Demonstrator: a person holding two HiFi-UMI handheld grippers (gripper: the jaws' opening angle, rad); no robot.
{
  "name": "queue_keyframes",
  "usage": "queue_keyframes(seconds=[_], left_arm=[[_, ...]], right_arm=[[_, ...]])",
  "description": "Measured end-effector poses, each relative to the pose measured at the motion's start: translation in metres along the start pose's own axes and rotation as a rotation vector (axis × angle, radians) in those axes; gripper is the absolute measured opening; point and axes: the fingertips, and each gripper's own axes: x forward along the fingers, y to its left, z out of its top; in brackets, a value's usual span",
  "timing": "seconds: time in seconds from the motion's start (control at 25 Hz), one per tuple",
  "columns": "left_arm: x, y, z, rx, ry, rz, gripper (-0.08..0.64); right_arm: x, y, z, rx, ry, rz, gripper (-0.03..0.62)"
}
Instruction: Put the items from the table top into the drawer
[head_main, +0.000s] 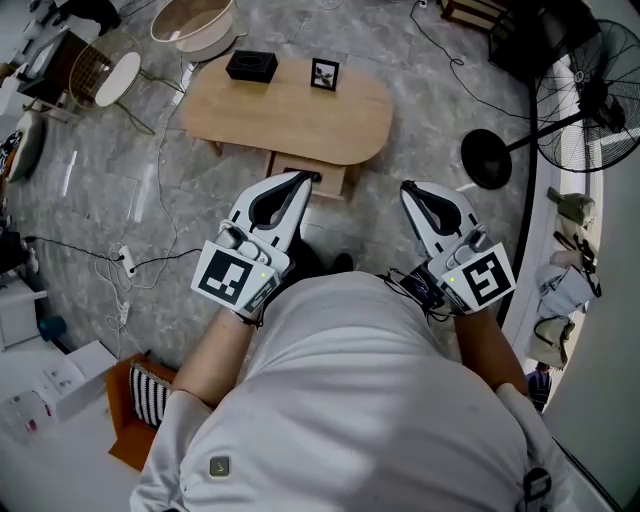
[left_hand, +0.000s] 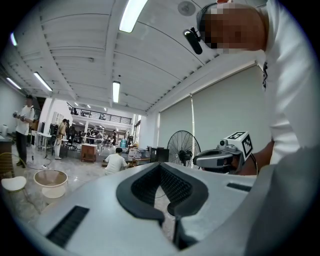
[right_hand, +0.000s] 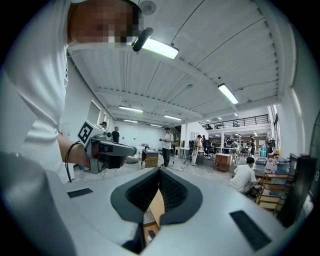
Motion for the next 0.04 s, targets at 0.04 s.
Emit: queue_keyframes(seconds=[0.04], left_arm=[[0.0002, -0.0001, 0.0000, -0.001, 0.001, 0.001, 0.009]], right_arm=[[-0.0002, -0.0004, 0.0004, 0.000, -0.001, 0.000, 0.026]])
